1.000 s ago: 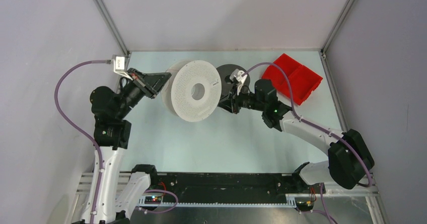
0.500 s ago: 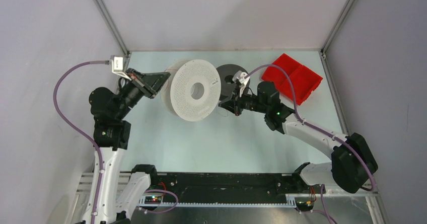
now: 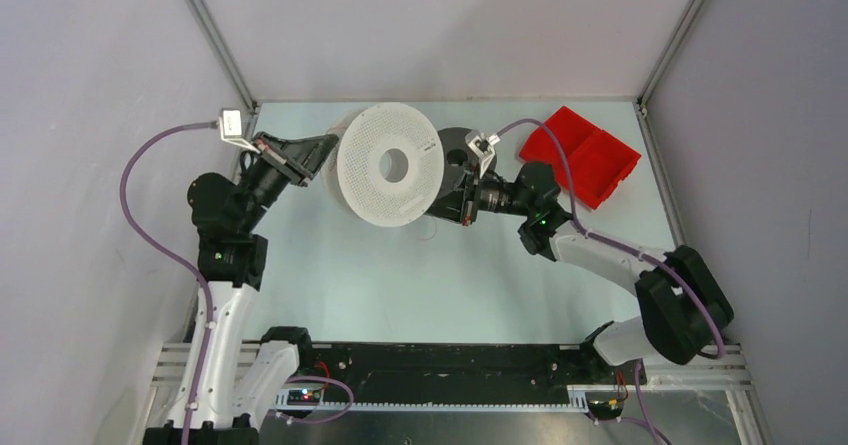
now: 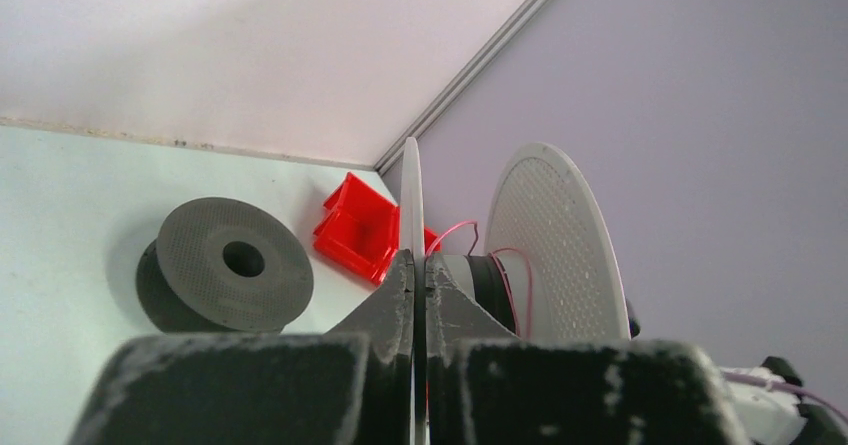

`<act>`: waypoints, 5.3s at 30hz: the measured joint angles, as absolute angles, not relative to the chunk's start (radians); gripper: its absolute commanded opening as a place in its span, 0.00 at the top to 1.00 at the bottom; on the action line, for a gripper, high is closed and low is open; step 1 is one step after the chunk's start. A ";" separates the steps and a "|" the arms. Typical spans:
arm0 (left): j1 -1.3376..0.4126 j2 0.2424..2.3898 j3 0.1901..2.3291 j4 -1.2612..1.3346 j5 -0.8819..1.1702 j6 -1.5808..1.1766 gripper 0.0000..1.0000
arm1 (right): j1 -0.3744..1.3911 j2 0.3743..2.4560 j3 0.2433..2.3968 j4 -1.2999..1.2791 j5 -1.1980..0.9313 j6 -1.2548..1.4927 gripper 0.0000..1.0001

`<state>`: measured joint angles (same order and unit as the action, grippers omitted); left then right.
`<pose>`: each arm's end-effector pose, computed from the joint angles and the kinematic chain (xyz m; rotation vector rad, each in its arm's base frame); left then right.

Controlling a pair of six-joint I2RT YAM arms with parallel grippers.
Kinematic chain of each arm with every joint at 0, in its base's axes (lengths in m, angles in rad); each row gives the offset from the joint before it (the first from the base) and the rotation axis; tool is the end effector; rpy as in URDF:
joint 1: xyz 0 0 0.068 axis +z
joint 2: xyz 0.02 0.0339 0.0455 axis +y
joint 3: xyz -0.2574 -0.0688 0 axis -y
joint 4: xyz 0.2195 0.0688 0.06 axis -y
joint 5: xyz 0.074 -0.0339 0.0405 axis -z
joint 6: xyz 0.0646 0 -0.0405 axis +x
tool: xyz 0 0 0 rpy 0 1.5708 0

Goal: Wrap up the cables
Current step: Wrap the cable around the cable reel.

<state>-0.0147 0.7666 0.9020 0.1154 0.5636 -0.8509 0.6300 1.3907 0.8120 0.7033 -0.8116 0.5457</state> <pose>0.1681 -0.0370 0.4131 -0.0883 1.4442 -1.0889 0.2213 0.2193 0.3116 -0.8023 1.4856 1.4966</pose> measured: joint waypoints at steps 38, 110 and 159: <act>-0.036 0.908 0.536 0.791 0.127 -1.496 1.00 | 0.711 1.813 1.042 1.450 -0.284 1.592 1.00; -0.203 1.140 0.568 0.921 -0.090 -1.634 1.00 | 0.700 1.948 1.052 1.450 0.003 1.621 1.00; -0.268 1.129 0.568 0.901 -0.199 -1.633 1.00 | 0.794 1.815 1.059 1.177 0.362 1.515 0.74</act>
